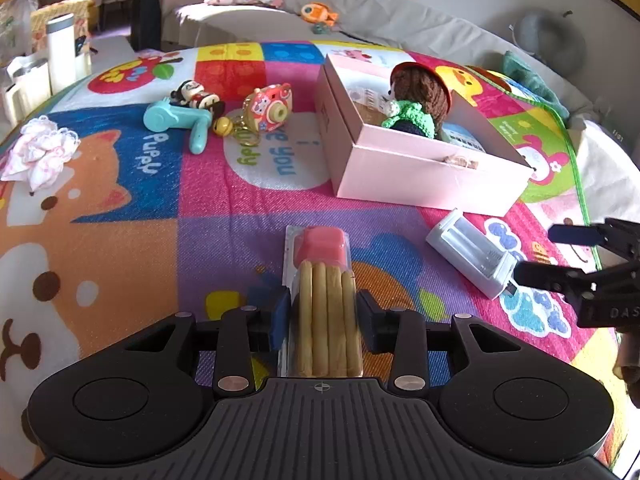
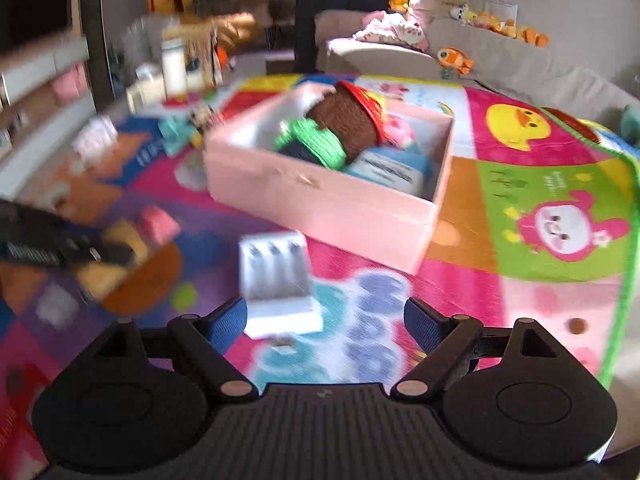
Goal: Organize objects
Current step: 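Grasp the white battery charger with the right gripper and lift it, then place the charger into the pink box with the right gripper while the left gripper places the wafer sticks inside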
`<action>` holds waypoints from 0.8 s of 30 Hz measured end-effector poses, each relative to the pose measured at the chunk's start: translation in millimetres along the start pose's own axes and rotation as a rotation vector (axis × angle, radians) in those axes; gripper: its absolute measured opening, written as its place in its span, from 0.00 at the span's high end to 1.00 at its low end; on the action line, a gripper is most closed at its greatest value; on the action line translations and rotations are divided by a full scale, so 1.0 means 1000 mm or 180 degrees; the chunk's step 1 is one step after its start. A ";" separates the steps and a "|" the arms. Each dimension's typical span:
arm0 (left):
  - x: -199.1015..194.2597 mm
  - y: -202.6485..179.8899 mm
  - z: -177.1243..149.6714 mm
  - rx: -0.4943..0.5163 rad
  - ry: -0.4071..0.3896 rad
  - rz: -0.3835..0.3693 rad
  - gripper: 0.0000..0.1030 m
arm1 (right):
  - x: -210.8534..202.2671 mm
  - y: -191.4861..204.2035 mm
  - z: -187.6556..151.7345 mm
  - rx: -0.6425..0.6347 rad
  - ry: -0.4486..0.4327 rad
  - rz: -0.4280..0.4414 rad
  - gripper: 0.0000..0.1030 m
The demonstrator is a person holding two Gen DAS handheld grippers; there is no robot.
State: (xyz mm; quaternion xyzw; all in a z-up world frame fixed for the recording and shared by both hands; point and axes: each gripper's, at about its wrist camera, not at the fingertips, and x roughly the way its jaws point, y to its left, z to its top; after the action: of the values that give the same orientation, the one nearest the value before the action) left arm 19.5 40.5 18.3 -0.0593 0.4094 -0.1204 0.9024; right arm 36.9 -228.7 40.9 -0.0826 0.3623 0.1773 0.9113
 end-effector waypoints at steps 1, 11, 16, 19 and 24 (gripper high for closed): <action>0.000 -0.001 0.000 0.0014 -0.0002 0.0012 0.61 | 0.000 0.005 0.000 -0.0006 -0.0029 0.0014 0.16; 0.000 -0.005 -0.005 0.0189 -0.0075 0.0031 0.60 | 0.062 0.029 0.017 0.0096 0.0193 0.0060 0.48; -0.001 -0.013 -0.013 0.0319 -0.0209 0.0152 0.62 | 0.038 0.036 0.014 0.0027 0.0151 0.0176 0.54; -0.002 -0.010 -0.008 0.0183 -0.0216 0.0112 0.65 | 0.013 0.028 0.020 0.0139 0.0023 0.0258 0.54; -0.018 -0.012 0.023 0.0092 -0.0486 -0.0017 0.66 | -0.031 0.008 0.041 0.0308 -0.0407 0.0261 0.54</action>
State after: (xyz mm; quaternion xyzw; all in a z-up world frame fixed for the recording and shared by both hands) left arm 23.8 34.1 49.1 -0.0564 0.3374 -0.1239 0.9314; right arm 38.2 -217.8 91.7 -0.0122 0.3146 0.2018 0.9275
